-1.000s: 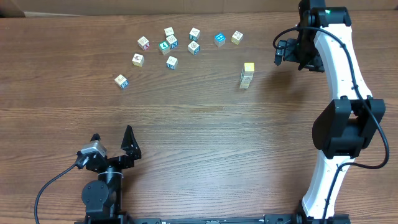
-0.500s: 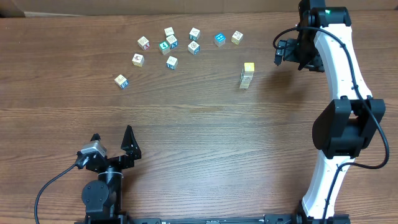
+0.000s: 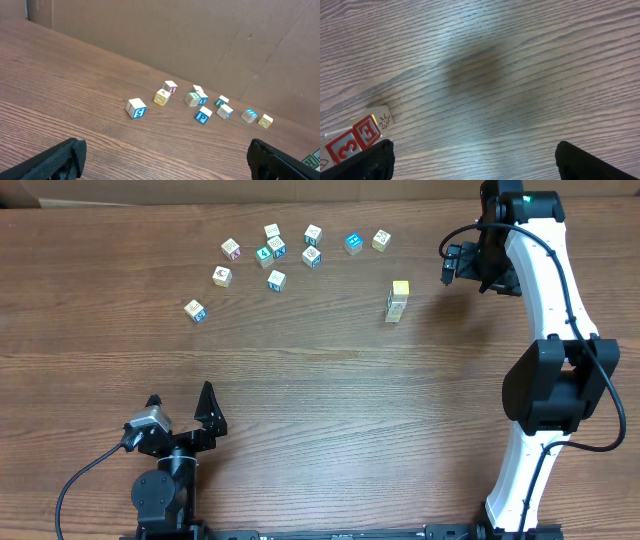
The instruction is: Form a tower
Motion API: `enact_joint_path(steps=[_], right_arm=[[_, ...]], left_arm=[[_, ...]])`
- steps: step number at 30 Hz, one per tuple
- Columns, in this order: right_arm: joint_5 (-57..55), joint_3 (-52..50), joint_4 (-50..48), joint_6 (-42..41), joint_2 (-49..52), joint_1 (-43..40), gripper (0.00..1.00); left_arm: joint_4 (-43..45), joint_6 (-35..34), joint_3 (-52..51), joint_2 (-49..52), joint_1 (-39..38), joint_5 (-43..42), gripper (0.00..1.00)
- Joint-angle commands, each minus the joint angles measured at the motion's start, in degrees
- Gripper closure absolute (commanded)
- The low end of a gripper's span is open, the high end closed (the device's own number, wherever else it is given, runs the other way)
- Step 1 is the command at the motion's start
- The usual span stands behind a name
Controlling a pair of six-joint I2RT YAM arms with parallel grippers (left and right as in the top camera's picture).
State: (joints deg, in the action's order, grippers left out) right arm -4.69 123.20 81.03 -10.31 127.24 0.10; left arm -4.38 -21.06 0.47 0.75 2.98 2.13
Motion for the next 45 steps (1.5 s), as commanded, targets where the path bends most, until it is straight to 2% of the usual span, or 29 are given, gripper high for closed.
enact_joint_path(steps=[1,11,30,34,41,45], right_arm=[[0.1,-0.3,-0.2,-0.2,-0.2,1.0,0.00],[0.1,-0.3,-0.2,-0.2,-7.1,8.3,0.00],[0.1,-0.6,-0.1,-0.2,-25.8,9.0,0.00],[0.1,-5.2,-0.2,-0.2,-29.7,9.0,0.00],[0.1,-23.3,-0.9,-0.2,-40.2,8.9,0.00],[0.1,-27.3,-1.0,-0.2,-44.0,8.9,0.00]], left_arm=[[0.1,-0.4,-0.2,-0.5,-0.2,-0.3,0.00],[0.1,-0.4,-0.2,-0.5,-0.2,-0.3,0.01],[0.1,-0.4,-0.2,-0.5,-0.2,-0.3,0.00],[0.1,-0.4,-0.2,-0.5,-0.2,-0.3,0.00],[0.1,-0.4,-0.2,-0.4,-0.2,-0.3,0.00],[0.1,-0.4,-0.2,-0.4,-0.2,-0.3,0.00]])
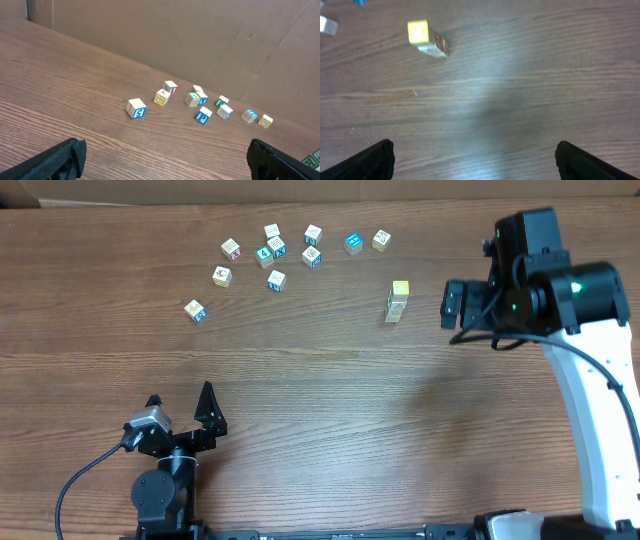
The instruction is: Form a tower
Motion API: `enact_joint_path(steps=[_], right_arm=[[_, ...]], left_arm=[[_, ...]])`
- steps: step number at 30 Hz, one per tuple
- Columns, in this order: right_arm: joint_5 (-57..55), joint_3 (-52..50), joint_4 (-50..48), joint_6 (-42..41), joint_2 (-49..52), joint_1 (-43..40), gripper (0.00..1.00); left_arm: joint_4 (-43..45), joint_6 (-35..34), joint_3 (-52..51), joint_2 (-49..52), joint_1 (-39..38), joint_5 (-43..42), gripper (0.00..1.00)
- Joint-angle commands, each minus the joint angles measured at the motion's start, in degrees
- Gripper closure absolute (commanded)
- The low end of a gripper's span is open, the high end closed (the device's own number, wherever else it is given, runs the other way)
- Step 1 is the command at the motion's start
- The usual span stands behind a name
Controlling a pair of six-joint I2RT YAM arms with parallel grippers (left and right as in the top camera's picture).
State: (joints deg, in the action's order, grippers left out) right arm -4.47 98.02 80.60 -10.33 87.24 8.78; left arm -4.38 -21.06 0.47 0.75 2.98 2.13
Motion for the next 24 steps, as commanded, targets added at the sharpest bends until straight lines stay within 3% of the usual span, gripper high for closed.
enact_joint_path(steps=[1,12,24], right_arm=[[-0.2,-2.6,-0.5,-0.2,-4.5,0.3,0.00],[-0.2,-20.2,-0.8,-0.2,-11.5,0.3,0.00],[-0.2,-31.0,-0.8,-0.2,-16.3,0.3,0.00]], left_arm=[[0.1,-0.4,-0.2,-0.4,-0.2,-0.3,0.01],[0.1,-0.4,-0.2,-0.4,-0.2,-0.3,0.01],[0.1,-0.4,-0.2,-0.4,-0.2,-0.3,0.01]])
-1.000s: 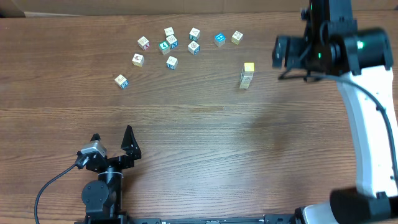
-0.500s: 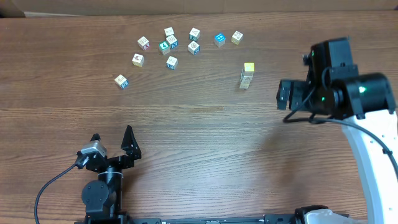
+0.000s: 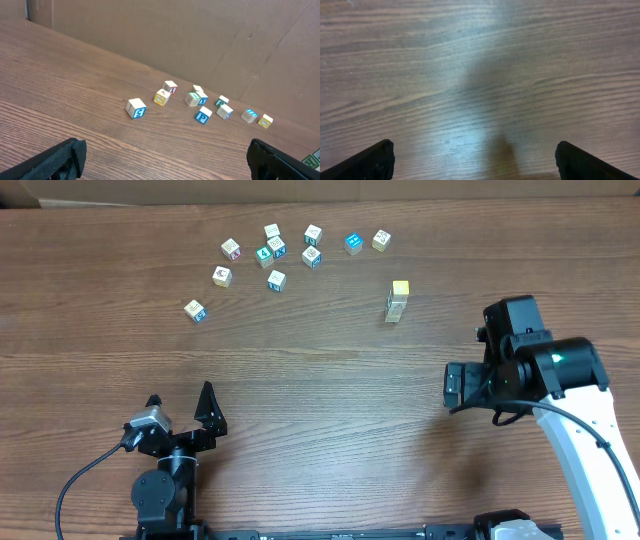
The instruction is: Form a tower
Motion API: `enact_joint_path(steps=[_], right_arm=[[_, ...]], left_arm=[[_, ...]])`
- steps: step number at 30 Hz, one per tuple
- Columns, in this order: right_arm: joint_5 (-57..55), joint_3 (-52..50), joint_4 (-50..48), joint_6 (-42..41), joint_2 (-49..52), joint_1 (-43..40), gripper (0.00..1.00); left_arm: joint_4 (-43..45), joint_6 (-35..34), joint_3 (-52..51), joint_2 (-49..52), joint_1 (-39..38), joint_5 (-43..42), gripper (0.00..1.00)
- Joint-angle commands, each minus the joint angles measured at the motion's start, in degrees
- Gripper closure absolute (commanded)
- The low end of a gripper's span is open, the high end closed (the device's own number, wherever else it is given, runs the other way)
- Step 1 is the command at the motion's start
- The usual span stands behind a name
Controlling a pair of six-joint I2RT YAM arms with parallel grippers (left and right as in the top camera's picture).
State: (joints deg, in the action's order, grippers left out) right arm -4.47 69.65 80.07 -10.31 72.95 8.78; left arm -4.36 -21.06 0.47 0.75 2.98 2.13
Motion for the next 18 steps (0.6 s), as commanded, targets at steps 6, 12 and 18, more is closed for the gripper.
enact_joint_path(steps=[6,12,18], right_arm=[[-0.2,-10.2,-9.9,-0.2,-5.5,0.3,0.00],[-0.2,-18.9,-17.7,-0.2,-11.3,0.3,0.00],[-0.2,-26.7,-17.9,-0.2,-16.5,0.3,0.00]], left_arm=[[0.1,-0.4,-0.2,-0.4,-0.2,-0.3,0.00],[0.1,-0.4,-0.2,-0.4,-0.2,-0.3,0.00],[0.1,-0.4,-0.2,-0.4,-0.2,-0.3,0.00]])
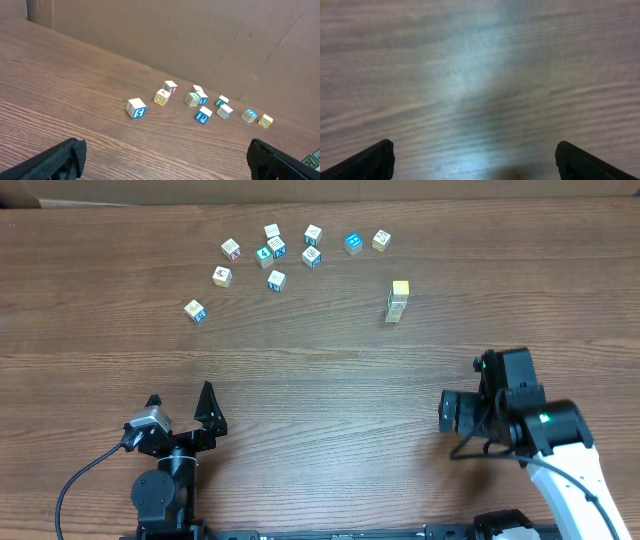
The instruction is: Form a tower
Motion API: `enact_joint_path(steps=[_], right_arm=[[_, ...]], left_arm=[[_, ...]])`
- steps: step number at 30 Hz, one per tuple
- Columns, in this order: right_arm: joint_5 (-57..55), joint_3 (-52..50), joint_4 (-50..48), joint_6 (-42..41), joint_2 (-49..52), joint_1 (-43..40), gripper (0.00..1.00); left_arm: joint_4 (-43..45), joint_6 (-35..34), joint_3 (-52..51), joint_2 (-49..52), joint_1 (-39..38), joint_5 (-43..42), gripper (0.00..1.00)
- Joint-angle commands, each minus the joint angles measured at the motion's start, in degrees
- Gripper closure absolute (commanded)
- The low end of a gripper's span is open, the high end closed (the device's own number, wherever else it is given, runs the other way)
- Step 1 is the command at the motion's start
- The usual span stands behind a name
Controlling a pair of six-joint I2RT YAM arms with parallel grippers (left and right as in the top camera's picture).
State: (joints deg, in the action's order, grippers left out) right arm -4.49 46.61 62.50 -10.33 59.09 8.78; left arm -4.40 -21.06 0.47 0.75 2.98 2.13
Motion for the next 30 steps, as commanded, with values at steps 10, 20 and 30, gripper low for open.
enact_joint_path(steps=[10,20,30], right_arm=[[-0.1,-13.9,-12.3,-0.2,-7.5,0.3,0.00],[-0.1,-14.5,-12.3,-0.2,-6.3,0.3,0.00],[-0.1,-16.9,-14.0,-0.2,-6.0,0.3,0.00]], left_arm=[[0.1,-0.4,-0.2,-0.4,-0.2,-0.3,0.00],[0.1,-0.4,-0.2,-0.4,-0.2,-0.3,0.01],[0.1,-0.4,-0.2,-0.4,-0.2,-0.3,0.00]])
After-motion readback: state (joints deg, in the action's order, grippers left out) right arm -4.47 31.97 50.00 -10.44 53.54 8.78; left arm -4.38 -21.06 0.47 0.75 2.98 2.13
